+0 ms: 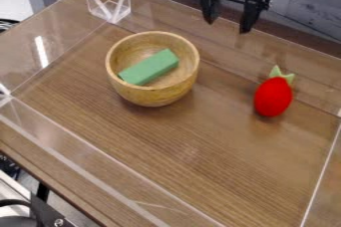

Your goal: Move the red fruit to the right

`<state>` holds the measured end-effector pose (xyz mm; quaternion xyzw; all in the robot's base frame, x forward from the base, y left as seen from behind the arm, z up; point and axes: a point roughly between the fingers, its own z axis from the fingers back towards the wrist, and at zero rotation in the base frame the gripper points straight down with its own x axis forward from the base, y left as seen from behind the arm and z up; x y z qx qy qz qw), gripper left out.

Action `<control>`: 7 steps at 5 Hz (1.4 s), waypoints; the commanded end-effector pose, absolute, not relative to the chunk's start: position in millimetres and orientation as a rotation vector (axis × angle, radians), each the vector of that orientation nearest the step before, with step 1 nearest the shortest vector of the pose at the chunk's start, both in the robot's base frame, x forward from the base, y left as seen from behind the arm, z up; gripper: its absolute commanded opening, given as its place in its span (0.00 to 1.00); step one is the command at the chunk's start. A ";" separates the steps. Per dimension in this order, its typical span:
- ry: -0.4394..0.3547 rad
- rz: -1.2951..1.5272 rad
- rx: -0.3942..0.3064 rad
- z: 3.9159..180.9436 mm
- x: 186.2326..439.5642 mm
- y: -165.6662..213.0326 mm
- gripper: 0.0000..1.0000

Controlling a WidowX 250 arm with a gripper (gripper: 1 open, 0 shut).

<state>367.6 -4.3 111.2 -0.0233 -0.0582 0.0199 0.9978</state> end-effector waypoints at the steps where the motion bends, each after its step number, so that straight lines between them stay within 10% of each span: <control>1: -0.158 0.079 -0.042 123.3 370.0 -3.3 1.00; 4: -0.151 0.138 -0.035 112.4 363.3 -4.2 1.00; 7: -0.229 0.248 -0.045 155.2 338.4 46.7 1.00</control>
